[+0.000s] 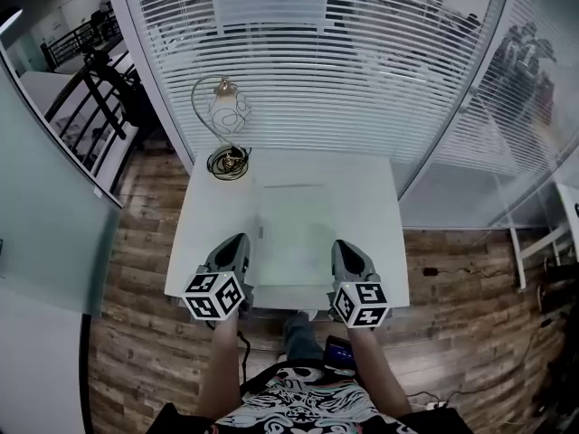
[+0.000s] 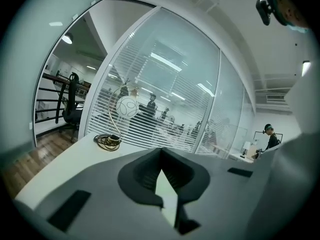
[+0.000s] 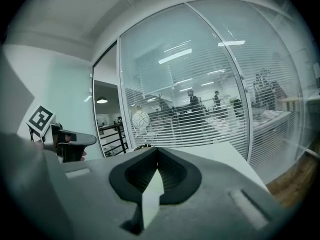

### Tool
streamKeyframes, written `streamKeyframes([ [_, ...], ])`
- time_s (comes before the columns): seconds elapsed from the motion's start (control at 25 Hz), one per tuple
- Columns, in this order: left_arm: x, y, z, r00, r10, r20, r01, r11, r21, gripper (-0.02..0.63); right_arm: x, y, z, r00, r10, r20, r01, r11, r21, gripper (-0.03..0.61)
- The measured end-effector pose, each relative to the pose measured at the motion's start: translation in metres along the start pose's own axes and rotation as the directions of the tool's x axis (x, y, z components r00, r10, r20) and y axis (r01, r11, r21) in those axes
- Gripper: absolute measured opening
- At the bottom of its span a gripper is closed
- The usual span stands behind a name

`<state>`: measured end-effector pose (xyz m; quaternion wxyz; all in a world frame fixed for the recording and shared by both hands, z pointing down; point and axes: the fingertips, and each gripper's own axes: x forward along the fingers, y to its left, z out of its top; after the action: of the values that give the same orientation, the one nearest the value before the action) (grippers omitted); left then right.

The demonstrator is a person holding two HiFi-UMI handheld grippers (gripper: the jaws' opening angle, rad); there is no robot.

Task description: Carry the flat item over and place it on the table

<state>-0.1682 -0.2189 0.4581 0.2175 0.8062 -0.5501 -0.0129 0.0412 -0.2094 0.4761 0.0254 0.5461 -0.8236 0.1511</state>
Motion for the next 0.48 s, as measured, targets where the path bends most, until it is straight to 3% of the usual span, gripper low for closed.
streamKeyframes([
  [0.48, -0.016, -0.01, 0.014, 0.998, -0.011, 0.06, 0.013, 0.999, -0.035, 0.008, -0.015, 0.007, 0.012, 1.0, 0.011, 0.023, -0.01, 1.0, -0.013, 0.006],
])
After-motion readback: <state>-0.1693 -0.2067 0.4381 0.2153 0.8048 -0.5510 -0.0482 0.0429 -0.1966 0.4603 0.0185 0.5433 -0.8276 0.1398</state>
